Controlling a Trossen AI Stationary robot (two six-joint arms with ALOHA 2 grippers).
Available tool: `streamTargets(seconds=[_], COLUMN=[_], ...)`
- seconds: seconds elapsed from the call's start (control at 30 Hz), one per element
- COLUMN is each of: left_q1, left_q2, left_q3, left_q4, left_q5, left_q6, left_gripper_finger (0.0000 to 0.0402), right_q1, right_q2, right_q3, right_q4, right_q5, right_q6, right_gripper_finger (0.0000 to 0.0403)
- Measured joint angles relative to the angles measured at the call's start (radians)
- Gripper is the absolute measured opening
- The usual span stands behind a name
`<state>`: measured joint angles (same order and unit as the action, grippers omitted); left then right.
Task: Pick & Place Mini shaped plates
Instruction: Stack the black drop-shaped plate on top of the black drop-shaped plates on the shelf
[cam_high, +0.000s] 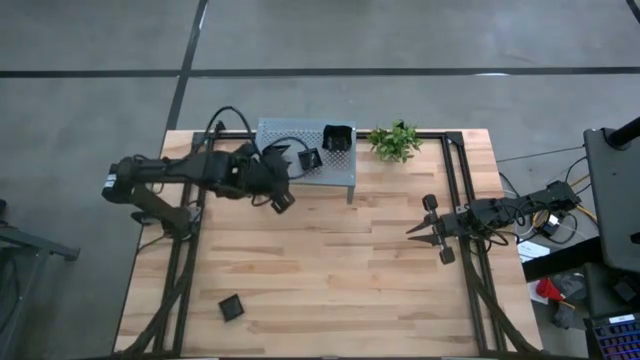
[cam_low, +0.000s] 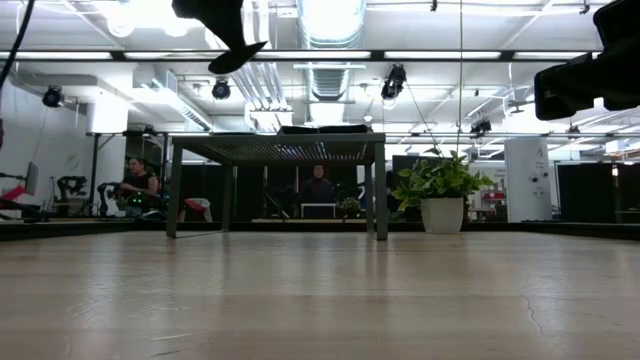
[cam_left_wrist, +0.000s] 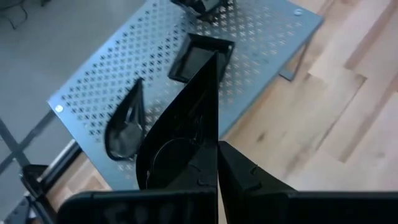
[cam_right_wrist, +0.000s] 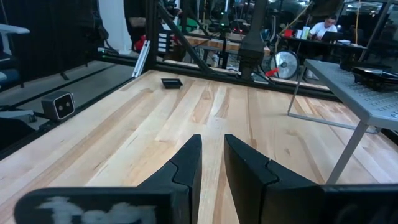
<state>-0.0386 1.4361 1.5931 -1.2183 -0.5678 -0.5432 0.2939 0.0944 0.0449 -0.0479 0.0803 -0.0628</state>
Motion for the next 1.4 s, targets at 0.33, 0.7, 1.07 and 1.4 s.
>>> streamTargets(seconds=[0.33,0.7,1.07,1.4], left_q1=[0.101,0.211,0.246,0.247], left_q2=[-0.001,-0.001,-0.001,0.000], left_q3=[0.055,0.034,-0.026,-0.116], left_q4=[0.003,0.014,0.072,0.154], left_q5=[0.018,0.033,0.058,0.103], left_q6=[0.097,0.125,0.140,0.152], left_gripper_finger=[0.0000,0.0000,0.0000,0.0000], right_q1=[0.000,0.000,0.000,0.000], right_q2=[0.000,0.000,0.000,0.000], right_q3=[0.000,0.000,0.000,0.000], right_q4=[0.000,0.000,0.000,0.000], right_q5=[0.000,0.000,0.000,0.000], right_q6=[0.000,0.000,0.000,0.000], right_gripper_finger=[0.0063,0.0063,0.0063,0.0063])
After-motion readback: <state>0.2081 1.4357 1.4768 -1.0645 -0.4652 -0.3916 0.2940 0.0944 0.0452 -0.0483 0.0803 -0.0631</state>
